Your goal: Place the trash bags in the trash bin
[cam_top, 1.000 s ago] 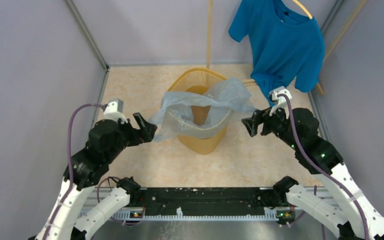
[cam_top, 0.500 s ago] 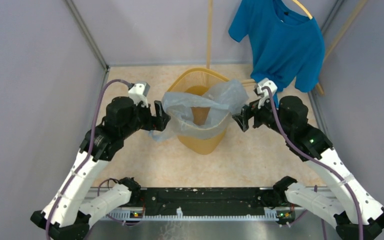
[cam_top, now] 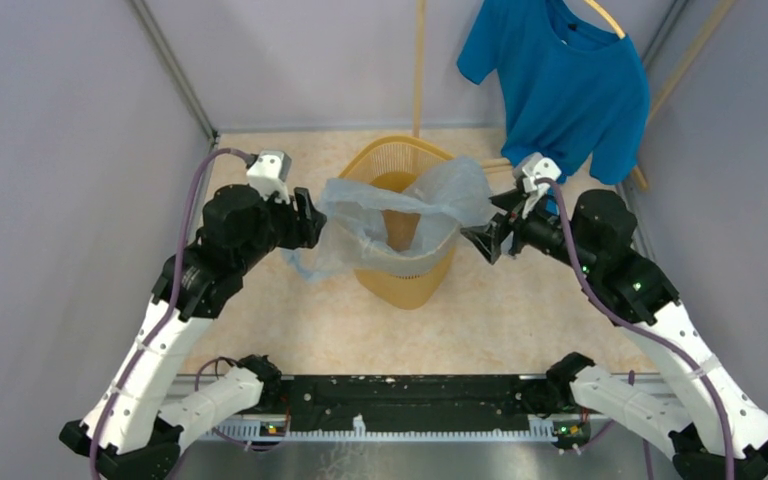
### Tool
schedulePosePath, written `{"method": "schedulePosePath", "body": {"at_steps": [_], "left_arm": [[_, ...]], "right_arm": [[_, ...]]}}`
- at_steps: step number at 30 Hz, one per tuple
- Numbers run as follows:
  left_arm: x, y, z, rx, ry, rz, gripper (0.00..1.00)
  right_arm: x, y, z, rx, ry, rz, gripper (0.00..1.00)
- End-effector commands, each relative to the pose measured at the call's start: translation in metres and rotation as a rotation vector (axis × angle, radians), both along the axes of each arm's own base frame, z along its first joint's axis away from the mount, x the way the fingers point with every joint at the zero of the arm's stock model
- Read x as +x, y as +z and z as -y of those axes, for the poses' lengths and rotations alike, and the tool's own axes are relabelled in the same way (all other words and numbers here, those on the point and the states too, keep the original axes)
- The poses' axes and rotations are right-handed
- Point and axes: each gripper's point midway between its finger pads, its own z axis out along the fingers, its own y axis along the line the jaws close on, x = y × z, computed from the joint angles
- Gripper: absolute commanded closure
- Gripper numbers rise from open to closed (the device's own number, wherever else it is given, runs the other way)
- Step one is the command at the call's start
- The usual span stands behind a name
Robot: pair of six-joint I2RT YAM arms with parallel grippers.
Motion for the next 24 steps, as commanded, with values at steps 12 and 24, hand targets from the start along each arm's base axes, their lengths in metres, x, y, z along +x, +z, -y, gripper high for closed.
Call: {"method": "schedulePosePath", "body": {"at_steps": [12,24], "left_arm": [[0.027,0.022,-0.002,-0.004,0.079,0.063,0.43],[0.048,0.019,0.001,0.026,0.115,0.047,0.57]], "right_arm": [[0.064,0.041,0.008,0.189,-0.292,0.019,0.84],[0.119,0.023,-0.03,0.032,-0.303,-0.219,1.0]]}}
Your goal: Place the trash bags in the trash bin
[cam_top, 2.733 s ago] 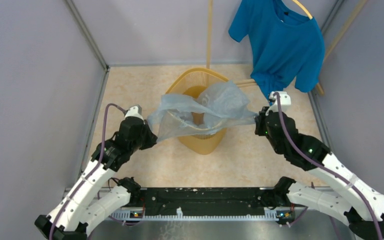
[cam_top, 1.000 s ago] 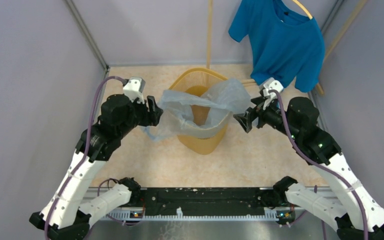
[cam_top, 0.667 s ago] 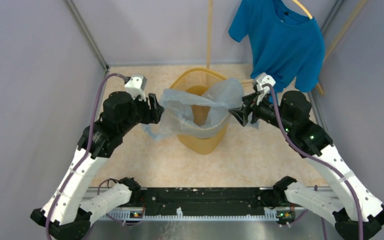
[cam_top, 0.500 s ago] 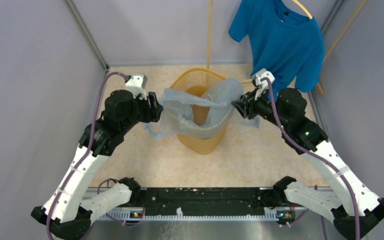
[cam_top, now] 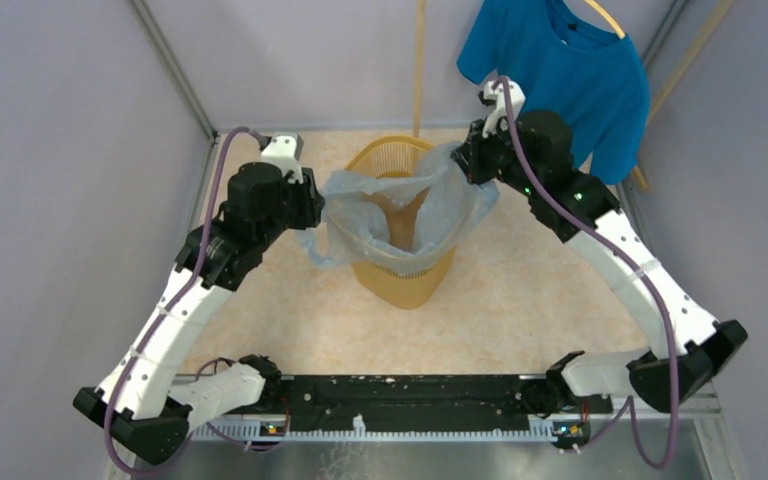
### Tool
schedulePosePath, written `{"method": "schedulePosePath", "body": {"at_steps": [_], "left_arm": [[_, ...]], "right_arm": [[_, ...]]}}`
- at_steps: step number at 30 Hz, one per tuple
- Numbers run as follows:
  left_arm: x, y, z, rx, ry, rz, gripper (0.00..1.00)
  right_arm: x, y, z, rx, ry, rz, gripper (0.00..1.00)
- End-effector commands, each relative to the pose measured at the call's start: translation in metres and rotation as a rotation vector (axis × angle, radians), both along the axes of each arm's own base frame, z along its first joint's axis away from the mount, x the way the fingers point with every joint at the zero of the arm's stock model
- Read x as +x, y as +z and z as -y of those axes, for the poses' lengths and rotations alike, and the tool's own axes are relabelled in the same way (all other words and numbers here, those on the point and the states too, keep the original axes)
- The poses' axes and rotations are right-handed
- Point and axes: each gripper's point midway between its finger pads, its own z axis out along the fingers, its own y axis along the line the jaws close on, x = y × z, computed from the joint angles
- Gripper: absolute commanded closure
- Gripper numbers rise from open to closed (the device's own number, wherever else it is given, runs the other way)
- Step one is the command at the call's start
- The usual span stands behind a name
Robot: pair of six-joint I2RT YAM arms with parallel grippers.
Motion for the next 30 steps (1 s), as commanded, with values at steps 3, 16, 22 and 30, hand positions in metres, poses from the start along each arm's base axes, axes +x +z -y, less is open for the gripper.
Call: {"method": "schedulePosePath", "body": {"at_steps": [3,16,22,30], "left_arm": [[0.01,0.025,-0.001,-0.014,0.022,0.076,0.5],[-0.006,0.051,-0.001,-0.055,-0.022,0.119,0.31],[-0.005,0.053,0.0,-0.052,-0.027,0.122,0.34],[0.007,0.045,0.004,-0.031,-0.018,0.099,0.41]], "right_arm": [[0.023,-0.012,-0.002,-0.07,-0.052,-0.117,1.0],[-0.003,0.005,0.03,-0.099,-0.094,-0.04,0.47],[-0.012,0.014,0.034,-0.081,-0.089,-0.01,0.42],[-0.006,0.007,0.019,-0.092,-0.027,-0.022,0.5]]}}
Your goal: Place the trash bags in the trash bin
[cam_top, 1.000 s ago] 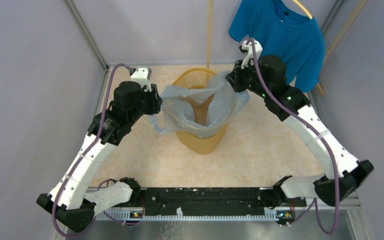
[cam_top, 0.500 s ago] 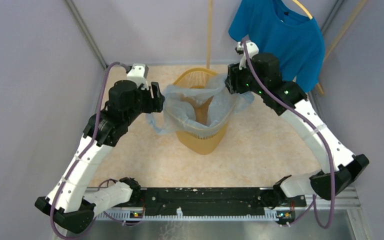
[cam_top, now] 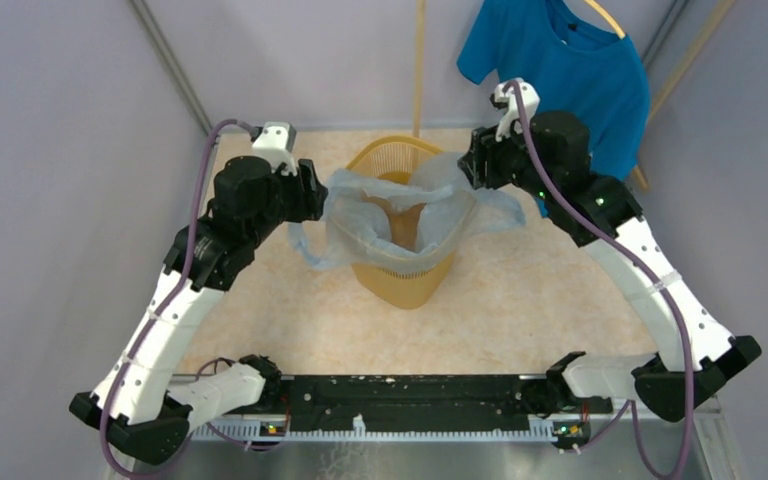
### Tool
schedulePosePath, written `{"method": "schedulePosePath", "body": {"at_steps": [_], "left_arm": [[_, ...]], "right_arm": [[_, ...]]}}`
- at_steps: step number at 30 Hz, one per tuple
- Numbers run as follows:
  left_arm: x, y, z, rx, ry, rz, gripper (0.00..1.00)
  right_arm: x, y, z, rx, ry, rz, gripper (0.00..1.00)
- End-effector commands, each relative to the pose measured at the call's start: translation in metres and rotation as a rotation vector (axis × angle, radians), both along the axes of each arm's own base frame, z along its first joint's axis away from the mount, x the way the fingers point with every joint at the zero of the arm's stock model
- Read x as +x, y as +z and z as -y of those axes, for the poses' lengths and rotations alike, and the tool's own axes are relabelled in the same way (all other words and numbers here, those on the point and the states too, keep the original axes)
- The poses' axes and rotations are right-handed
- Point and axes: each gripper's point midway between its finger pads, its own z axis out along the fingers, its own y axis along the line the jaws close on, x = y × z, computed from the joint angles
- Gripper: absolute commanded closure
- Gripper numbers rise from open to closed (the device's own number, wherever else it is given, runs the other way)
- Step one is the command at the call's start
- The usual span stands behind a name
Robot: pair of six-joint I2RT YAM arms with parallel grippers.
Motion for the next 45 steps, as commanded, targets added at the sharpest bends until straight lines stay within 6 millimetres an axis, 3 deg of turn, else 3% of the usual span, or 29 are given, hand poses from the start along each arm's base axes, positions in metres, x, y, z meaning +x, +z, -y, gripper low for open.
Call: {"method": "schedulePosePath", "body": {"at_steps": [1,8,10,14,19,24,29,33,40,45], "left_arm": [[0.008,0.013,0.002,0.003,0.0,0.037,0.42],[0.011,0.012,0.001,0.011,0.01,0.039,0.54],[0.012,0.013,0.0,0.008,0.018,0.039,0.61],[0.012,0.014,0.002,-0.001,0.012,0.044,0.66],[0.014,0.014,0.005,-0.001,0.003,0.04,0.69],[0.015,0.015,0.007,-0.005,-0.006,0.04,0.72],[0.014,0.015,0.007,-0.007,-0.005,0.04,0.74],[0.014,0.015,0.006,-0.005,-0.002,0.041,0.75],[0.016,0.014,0.006,0.0,0.001,0.04,0.78],[0.02,0.011,0.005,0.007,0.02,0.034,0.85]], "right_arm": [[0.001,-0.003,-0.01,-0.009,0.075,0.007,0.46],[-0.031,0.001,-0.002,-0.09,0.197,0.124,0.3],[-0.034,0.002,0.008,-0.136,0.166,0.15,0.28],[-0.043,0.004,0.02,-0.177,0.155,0.202,0.21],[-0.063,0.002,0.007,-0.166,0.283,0.234,0.25],[-0.062,-0.006,-0.015,-0.214,0.366,0.238,0.42],[-0.052,-0.016,-0.028,-0.315,0.36,0.278,0.4],[-0.032,-0.015,-0.019,-0.374,0.212,0.321,0.37],[-0.016,-0.012,-0.017,-0.373,0.123,0.336,0.62],[-0.003,-0.013,-0.019,-0.343,0.061,0.317,0.96]]}}
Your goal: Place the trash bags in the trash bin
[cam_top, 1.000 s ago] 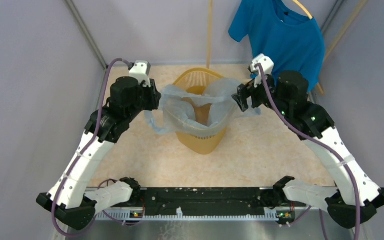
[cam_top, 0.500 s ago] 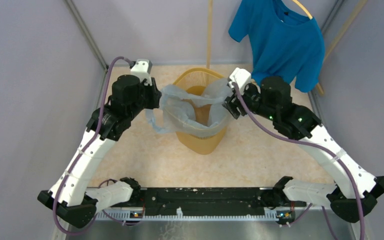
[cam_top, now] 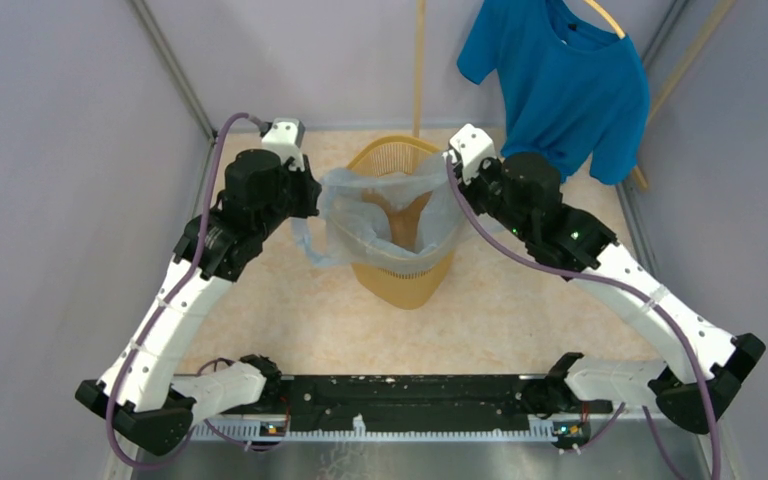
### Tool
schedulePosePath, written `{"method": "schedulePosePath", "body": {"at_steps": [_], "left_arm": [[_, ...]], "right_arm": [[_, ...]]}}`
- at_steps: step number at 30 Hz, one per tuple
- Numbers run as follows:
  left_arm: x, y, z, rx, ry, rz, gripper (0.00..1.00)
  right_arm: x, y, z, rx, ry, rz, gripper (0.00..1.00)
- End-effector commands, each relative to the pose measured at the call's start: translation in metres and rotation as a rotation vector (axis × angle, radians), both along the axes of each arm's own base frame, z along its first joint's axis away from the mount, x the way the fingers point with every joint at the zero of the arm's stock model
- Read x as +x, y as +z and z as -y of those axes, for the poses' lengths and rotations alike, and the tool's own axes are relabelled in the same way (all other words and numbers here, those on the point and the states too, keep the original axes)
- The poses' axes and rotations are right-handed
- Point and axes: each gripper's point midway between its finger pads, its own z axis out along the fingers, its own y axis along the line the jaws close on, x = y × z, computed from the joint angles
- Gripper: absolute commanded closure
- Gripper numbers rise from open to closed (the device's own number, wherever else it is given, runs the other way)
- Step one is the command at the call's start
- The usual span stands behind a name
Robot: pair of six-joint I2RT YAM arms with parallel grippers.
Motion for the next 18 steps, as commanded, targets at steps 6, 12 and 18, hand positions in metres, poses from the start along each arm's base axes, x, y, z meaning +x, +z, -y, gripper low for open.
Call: {"method": "schedulePosePath", "body": {"at_steps": [6,12,18], "left_arm": [[0.02,0.017,0.001,-0.007,0.052,0.03,0.96],[0.037,0.011,0.003,0.008,0.053,0.015,1.0],[0.05,0.001,0.001,-0.016,0.065,-0.007,1.0]], "right_arm": [[0.039,0.009,-0.014,0.164,-0.078,-0.089,1.0],[0.064,0.009,-0.016,0.294,-0.046,-0.272,1.0],[0.09,0.009,-0.019,0.403,-0.041,-0.393,1.0]]}}
